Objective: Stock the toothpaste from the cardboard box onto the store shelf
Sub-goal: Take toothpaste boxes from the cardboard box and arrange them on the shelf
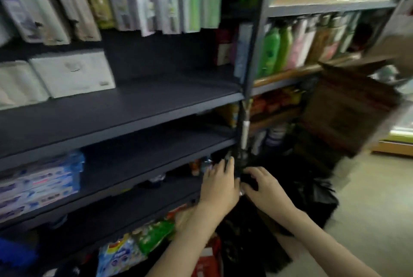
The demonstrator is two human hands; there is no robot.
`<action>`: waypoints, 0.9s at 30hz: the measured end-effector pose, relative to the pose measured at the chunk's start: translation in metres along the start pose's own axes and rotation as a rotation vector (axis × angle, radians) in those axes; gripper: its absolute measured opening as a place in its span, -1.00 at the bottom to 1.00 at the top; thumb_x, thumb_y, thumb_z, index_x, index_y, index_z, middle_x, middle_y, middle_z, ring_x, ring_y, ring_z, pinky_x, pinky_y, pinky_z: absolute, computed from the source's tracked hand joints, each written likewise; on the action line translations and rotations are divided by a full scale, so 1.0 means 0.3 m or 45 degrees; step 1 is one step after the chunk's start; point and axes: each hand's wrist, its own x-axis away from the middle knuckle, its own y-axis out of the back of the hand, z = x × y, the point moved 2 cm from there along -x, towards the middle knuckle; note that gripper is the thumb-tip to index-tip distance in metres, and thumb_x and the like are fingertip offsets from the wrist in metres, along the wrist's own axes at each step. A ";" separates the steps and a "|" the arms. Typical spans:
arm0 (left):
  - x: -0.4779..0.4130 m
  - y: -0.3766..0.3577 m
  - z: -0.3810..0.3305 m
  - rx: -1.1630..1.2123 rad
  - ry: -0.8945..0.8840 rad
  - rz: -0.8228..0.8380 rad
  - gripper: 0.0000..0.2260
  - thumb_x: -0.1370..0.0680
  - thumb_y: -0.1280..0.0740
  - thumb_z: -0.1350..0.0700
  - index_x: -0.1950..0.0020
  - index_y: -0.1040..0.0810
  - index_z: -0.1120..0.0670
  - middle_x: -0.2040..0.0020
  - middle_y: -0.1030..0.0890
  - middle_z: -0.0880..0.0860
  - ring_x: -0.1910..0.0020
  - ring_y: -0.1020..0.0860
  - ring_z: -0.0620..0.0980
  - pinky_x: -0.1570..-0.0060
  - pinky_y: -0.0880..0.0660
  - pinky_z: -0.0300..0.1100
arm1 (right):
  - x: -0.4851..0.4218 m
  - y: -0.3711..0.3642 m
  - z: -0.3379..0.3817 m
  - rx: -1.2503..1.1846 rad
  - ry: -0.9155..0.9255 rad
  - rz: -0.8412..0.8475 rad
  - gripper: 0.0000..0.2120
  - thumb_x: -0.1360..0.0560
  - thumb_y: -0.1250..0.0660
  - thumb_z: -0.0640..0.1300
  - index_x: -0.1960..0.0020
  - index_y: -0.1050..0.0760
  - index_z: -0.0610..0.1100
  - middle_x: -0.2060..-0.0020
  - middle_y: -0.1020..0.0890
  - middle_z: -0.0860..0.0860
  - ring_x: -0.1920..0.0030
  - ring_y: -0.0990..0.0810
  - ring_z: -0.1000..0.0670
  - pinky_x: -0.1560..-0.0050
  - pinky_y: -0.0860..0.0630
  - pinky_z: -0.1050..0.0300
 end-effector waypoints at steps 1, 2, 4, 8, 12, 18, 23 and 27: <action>-0.026 -0.007 -0.121 0.007 -0.053 -0.002 -0.46 -0.68 -0.06 -0.04 -0.60 0.05 0.05 -0.57 -0.12 0.10 -0.52 -0.14 0.11 -0.50 -0.06 0.00 | 0.028 0.081 -0.078 0.036 0.011 -0.044 -0.60 -0.53 -0.32 -0.10 -0.35 -0.42 -0.14 -0.21 -0.49 -0.03 -0.25 -0.46 -0.03 -0.22 -0.33 0.26; -0.053 -0.020 -0.236 0.015 -0.096 -0.013 -0.46 -0.67 -0.07 -0.04 -0.60 0.04 0.05 -0.56 -0.12 0.09 -0.52 -0.14 0.10 -0.50 -0.06 0.00 | 0.054 0.161 -0.153 0.070 0.029 -0.077 -0.58 -0.55 -0.29 -0.08 -0.38 -0.38 -0.11 -0.24 -0.47 0.00 -0.28 -0.43 -0.01 -0.26 -0.33 0.24; -0.101 -0.054 -0.459 0.018 -0.166 -0.028 -0.46 -0.67 -0.07 -0.04 -0.59 0.04 0.04 -0.57 -0.13 0.09 -0.53 -0.13 0.08 -0.49 -0.05 0.00 | 0.106 0.320 -0.303 0.133 0.049 -0.127 -0.58 -0.58 -0.24 -0.07 -0.43 -0.32 -0.08 -0.30 -0.43 0.02 -0.34 -0.37 0.01 -0.32 -0.30 0.20; -0.201 -0.085 -0.841 0.015 -0.287 -0.027 -0.45 -0.67 -0.08 -0.07 -0.59 0.03 0.03 -0.57 -0.12 0.08 -0.53 -0.14 0.07 -0.50 -0.06 0.00 | 0.176 0.604 -0.558 0.164 0.000 -0.245 -0.58 -0.56 -0.25 -0.13 -0.41 -0.34 -0.10 -0.28 -0.44 -0.01 -0.32 -0.38 -0.03 -0.30 -0.30 0.18; -0.301 -0.078 -1.083 -0.015 -0.349 -0.075 -0.44 -0.65 -0.10 -0.11 -0.59 0.00 0.02 -0.57 -0.12 0.05 -0.53 -0.13 0.04 -0.50 -0.09 -0.02 | 0.171 0.815 -0.739 0.119 -0.035 -0.393 -0.60 -0.53 -0.31 -0.14 -0.35 -0.41 -0.13 -0.23 -0.49 -0.04 -0.29 -0.43 -0.05 -0.19 -0.26 0.29; -0.547 -0.071 -1.274 -0.059 -0.329 -0.160 -0.44 -0.64 -0.12 -0.11 -0.58 -0.02 0.02 -0.57 -0.11 0.07 -0.51 -0.17 0.09 -0.46 -0.17 -0.02 | 0.021 1.045 -0.962 0.079 0.060 -0.506 -0.59 -0.55 -0.29 -0.09 -0.38 -0.37 -0.08 -0.27 -0.44 0.01 -0.31 -0.39 0.01 -0.18 -0.22 0.33; -0.840 -0.061 -1.450 -0.079 -0.470 -0.313 -0.46 -0.65 -0.13 -0.07 -0.58 -0.05 0.02 -0.57 -0.11 0.03 -0.55 -0.04 0.00 -0.51 0.02 -0.08 | -0.179 1.241 -1.180 0.127 0.186 -0.469 -0.58 -0.56 -0.29 -0.10 -0.40 -0.34 -0.06 -0.26 -0.45 0.03 -0.29 -0.38 0.05 -0.26 -0.25 0.32; -1.057 -0.025 -1.586 -0.172 -0.557 -0.314 -0.49 -0.66 -0.12 -0.07 -0.58 -0.06 -0.02 -0.52 -0.25 -0.01 -0.50 -0.16 -0.03 -0.44 -0.08 -0.16 | -0.424 1.449 -1.416 0.123 0.058 -0.450 -0.57 -0.55 -0.29 -0.13 -0.40 -0.34 -0.07 -0.26 -0.44 -0.01 -0.26 -0.41 -0.01 -0.23 -0.35 0.15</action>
